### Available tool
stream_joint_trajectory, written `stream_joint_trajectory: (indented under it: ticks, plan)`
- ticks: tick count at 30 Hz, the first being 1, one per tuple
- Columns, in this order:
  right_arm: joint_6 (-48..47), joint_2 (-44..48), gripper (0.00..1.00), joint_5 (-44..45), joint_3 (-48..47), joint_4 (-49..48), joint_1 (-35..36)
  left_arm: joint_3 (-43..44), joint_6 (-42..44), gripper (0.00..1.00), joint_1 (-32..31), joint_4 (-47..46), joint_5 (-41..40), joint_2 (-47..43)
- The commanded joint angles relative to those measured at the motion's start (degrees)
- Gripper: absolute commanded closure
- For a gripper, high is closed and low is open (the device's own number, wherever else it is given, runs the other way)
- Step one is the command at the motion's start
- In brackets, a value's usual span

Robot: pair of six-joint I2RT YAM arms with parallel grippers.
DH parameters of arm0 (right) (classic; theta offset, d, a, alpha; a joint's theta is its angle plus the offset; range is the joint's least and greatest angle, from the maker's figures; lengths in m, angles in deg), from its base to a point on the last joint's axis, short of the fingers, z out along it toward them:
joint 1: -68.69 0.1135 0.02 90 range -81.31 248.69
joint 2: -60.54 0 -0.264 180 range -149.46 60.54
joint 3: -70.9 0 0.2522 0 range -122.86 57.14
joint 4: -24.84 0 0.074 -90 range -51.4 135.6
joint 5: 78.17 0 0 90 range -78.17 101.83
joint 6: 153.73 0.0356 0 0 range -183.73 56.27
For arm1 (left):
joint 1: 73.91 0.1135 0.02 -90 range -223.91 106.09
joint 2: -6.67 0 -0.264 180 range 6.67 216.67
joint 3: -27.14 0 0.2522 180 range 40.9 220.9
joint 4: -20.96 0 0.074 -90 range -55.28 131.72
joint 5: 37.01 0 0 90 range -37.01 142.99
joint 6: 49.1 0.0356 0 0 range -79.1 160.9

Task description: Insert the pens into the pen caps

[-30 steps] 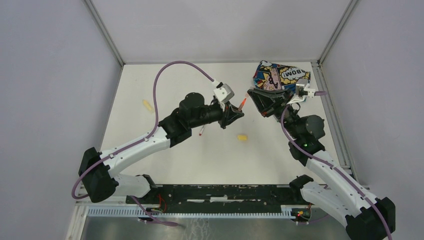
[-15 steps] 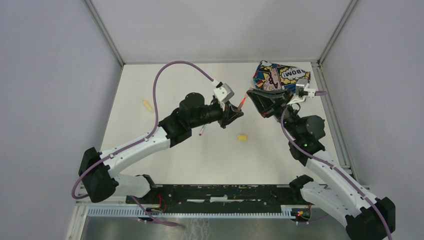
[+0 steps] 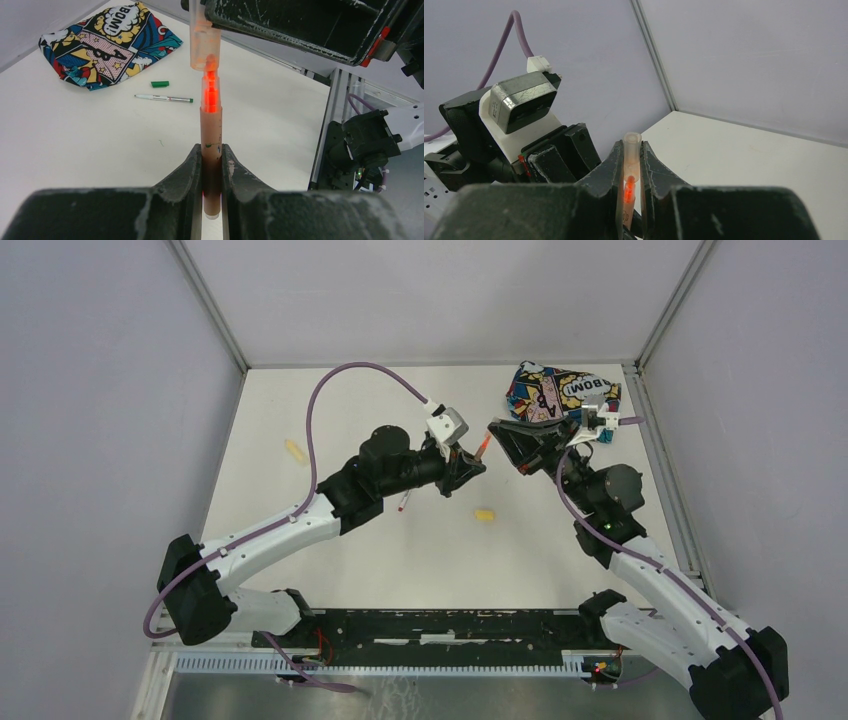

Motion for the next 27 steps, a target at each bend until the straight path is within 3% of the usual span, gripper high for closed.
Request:
stream_joint_trajectory:
  ticks: [1,27]
  plan:
    - [0.2,-0.31,1.0,-1.85,-2.14,0.58,-0.02,0.33,4.34,0.98,-0.24,-1.96,-0.81,-0.69]
    - [-3.61,-1.62,1.0,-2.51,-6.73,13.61,-0.1,0.11,4.51,0.98,-0.26,-1.96,-2.77,-0.99]
